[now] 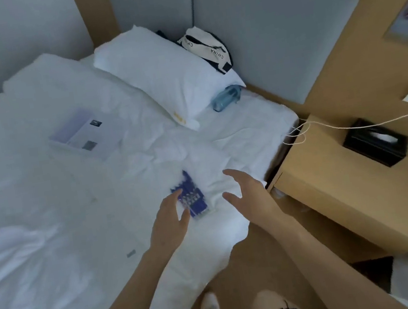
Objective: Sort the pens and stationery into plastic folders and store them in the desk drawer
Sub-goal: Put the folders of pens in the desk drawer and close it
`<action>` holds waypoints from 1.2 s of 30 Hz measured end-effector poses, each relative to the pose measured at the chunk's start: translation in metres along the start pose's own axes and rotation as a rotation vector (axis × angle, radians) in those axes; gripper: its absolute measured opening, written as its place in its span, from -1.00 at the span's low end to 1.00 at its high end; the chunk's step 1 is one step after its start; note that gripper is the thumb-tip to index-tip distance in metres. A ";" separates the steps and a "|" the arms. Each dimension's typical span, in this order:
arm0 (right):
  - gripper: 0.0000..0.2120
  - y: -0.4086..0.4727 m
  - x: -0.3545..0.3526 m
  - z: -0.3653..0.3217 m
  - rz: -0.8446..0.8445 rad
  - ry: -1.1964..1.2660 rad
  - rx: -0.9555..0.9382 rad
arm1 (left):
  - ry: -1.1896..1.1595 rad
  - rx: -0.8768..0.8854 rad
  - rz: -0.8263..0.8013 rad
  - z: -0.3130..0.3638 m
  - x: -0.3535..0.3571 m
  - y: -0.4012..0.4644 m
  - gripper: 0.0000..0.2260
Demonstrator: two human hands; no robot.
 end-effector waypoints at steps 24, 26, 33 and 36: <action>-0.50 0.255 0.142 -0.081 -0.720 -0.600 -0.628 | -0.144 -1.142 0.852 -0.059 0.099 -0.038 -0.61; -0.47 0.261 0.162 -0.078 -0.737 -0.631 -0.628 | -0.196 -1.190 0.869 -0.065 0.121 -0.035 -0.60; -0.31 0.298 0.215 -0.071 -0.655 -0.735 -0.683 | -0.446 -1.313 0.965 -0.098 0.183 -0.020 -0.51; -0.29 0.309 0.231 -0.067 -0.683 -0.765 -0.671 | -0.463 -1.346 1.014 -0.107 0.190 -0.016 -0.54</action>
Point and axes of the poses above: each hand's wrist, its own y-axis towards the middle knuckle, its own x-axis out of the palm, z = x × y, the point moved 7 cm from there along y, towards the middle knuckle, and after that the axes turned 15 degrees about x, right-handed, at the moved point
